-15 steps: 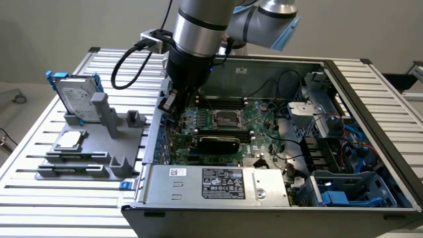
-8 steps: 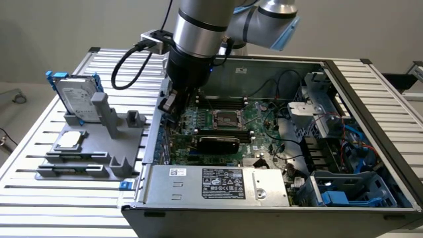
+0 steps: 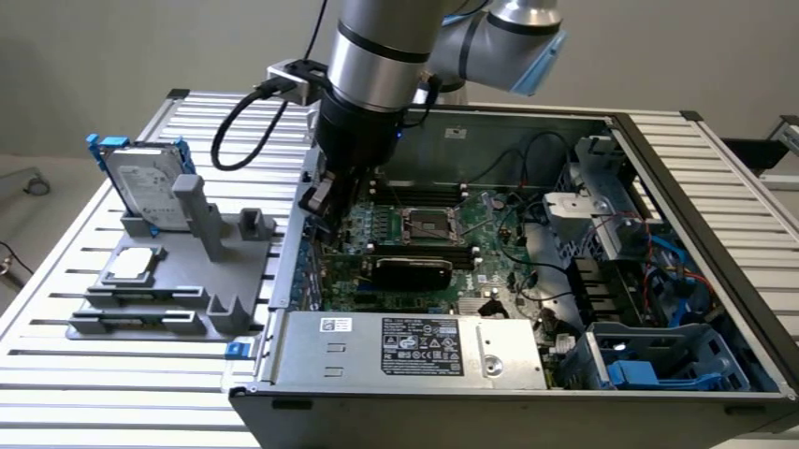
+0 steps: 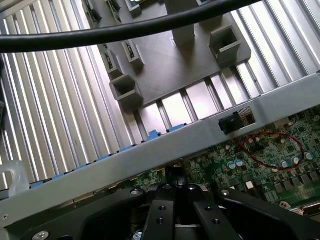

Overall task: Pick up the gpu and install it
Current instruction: 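Press down on the gpu until it lock into place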

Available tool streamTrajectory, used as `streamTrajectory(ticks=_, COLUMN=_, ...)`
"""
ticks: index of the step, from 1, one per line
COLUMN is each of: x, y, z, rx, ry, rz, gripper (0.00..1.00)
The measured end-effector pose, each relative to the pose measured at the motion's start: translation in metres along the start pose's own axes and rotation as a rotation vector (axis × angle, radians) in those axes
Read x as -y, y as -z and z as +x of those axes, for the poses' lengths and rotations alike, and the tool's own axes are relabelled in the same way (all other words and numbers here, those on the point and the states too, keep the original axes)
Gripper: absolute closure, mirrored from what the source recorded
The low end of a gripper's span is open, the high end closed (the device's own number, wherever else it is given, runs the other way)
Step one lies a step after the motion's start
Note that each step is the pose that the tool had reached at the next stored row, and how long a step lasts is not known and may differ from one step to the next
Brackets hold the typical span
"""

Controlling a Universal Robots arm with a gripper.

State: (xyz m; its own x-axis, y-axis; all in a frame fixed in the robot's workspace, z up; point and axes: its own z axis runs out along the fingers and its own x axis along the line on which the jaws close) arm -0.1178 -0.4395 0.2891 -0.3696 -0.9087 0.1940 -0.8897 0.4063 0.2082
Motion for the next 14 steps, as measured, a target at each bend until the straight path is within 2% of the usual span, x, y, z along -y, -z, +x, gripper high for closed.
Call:
streamTrajectory(ticks=4, x=0.0015, y=0.0006, z=-0.001, rx=-0.0020, ry=-0.005, rz=0.0000, gripper=0.89)
streamTrajectory(ticks=9, x=0.0074, y=0.0081, z=-0.002, rx=-0.0104, ry=-0.007, rz=0.0036, gripper=0.89)
streamTrajectory(ticks=14, x=0.0142, y=0.0111, z=-0.005, rx=-0.0119, ry=-0.008, rz=0.0041, gripper=0.89)
